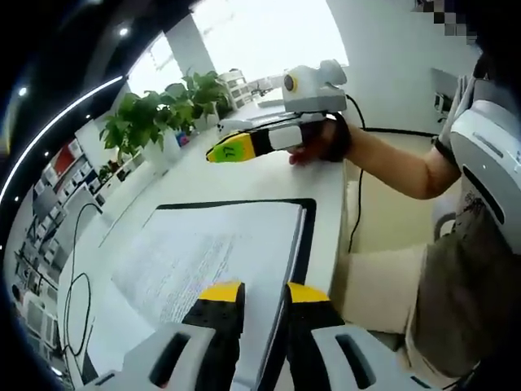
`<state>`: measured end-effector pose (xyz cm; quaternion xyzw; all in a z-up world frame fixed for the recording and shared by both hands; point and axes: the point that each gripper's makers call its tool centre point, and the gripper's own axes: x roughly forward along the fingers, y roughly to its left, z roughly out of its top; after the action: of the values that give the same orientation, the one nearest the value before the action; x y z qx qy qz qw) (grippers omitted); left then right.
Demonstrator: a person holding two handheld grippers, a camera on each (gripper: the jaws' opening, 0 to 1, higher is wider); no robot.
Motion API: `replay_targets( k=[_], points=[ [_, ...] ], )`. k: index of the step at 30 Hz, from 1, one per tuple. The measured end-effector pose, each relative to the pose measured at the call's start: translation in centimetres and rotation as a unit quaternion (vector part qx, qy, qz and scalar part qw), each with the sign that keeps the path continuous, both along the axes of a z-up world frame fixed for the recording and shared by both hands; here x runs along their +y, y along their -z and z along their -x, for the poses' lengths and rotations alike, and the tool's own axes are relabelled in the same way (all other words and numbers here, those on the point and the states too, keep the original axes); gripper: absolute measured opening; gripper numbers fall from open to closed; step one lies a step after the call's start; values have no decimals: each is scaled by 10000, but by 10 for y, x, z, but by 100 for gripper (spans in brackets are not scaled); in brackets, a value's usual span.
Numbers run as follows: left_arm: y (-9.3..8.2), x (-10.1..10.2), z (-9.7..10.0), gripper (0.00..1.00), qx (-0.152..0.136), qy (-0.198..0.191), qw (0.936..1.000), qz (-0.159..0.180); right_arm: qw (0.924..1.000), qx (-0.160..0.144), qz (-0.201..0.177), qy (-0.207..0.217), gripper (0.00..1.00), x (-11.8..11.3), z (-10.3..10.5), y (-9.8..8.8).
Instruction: Flip through the bound document one page at a time
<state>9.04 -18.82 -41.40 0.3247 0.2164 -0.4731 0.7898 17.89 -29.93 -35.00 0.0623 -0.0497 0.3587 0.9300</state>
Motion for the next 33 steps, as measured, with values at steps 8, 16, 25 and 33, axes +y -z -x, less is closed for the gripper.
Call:
replay_targets(
  k=[8,16,25,33],
  points=[
    [0,-4,-1,21,-40,43,10000,-19,10000,-5,16,2,17,0,0,1],
    [-1,-3,-3,21,-44,-11,10000,3,10000,-11,20,-10,17,0,0,1],
    [-6,-2,-5,20,-47,-140,9997,185,10000,-10,45,-17,17,1,0,1],
    [-6,-3,-3,14,34,-267,9989,385,10000,-5,62,-13,17,2,0,2]
  ],
)
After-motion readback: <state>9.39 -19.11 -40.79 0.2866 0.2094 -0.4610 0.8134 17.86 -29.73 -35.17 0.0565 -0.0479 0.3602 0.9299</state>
